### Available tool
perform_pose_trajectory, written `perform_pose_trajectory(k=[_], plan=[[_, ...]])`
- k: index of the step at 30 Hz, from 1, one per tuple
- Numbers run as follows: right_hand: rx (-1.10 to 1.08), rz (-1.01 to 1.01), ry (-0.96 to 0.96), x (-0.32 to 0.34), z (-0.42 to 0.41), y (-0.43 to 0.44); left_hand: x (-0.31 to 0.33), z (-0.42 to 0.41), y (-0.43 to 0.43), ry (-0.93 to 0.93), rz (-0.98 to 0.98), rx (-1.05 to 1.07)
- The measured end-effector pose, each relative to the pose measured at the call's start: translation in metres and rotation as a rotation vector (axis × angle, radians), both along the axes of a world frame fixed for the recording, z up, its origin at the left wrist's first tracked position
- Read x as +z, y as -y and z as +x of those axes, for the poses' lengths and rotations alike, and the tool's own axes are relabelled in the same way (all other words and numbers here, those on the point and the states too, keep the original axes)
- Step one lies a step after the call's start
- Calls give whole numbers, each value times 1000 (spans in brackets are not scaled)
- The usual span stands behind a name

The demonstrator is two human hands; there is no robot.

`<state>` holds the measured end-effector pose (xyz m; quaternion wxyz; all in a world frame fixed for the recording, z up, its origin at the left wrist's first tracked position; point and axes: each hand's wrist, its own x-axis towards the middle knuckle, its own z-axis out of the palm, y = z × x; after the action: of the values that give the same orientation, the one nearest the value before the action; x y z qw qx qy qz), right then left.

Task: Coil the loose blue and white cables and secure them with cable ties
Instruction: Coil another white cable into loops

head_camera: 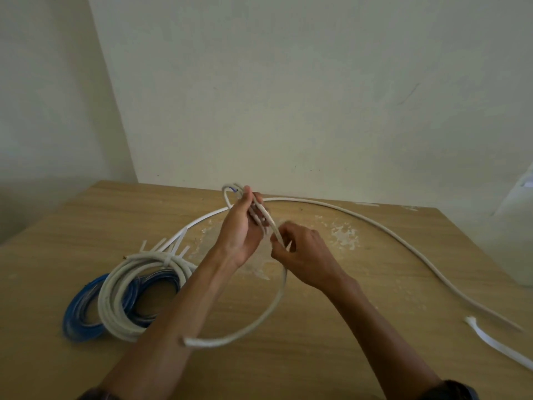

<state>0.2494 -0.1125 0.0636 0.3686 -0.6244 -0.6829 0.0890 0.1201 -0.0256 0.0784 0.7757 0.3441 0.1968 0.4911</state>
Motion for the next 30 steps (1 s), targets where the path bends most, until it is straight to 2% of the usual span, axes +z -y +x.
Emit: perform_pose_trajectory(k=[1, 4, 8, 10, 17, 19, 21, 24, 25, 26, 27, 28, 30], plan=[[24, -47, 52, 1, 5, 0, -2, -1, -1, 34, 0, -11], [86, -81, 23, 10, 22, 1, -3, -4, -8, 222, -79, -53], [-42, 83, 146, 15, 28, 4, -1, -8, -12, 417, -218, -165], [-96, 215, 169, 8, 23, 4, 2, -9, -11, 428, -226, -179], [-160, 509, 6, 5, 10, 15, 0, -11, -2, 426, -209, -139], [-252, 557, -259, 4, 10, 11, -5, -6, -2, 418, -214, -123], [-316, 446, -756, -3, 22, -2, -13, -2, 1, 353, -216, -93], [-238, 216, -1620, -24, 62, -23, -33, 5, 7, 179, -210, -68], [-230, 135, -1754, -27, 72, -24, -39, 7, 8, 117, -209, -59], [-240, 68, -1762, -31, 78, -24, -42, 9, 8, 50, -202, -45], [-249, 65, -1643, -34, 79, -21, -44, 11, 9, -14, -190, -35], [-280, 122, -1394, -34, 75, -18, -44, 13, 9, -64, -175, -33], [-318, 324, -700, -36, 63, -11, -42, 16, 14, -133, -151, -70]])
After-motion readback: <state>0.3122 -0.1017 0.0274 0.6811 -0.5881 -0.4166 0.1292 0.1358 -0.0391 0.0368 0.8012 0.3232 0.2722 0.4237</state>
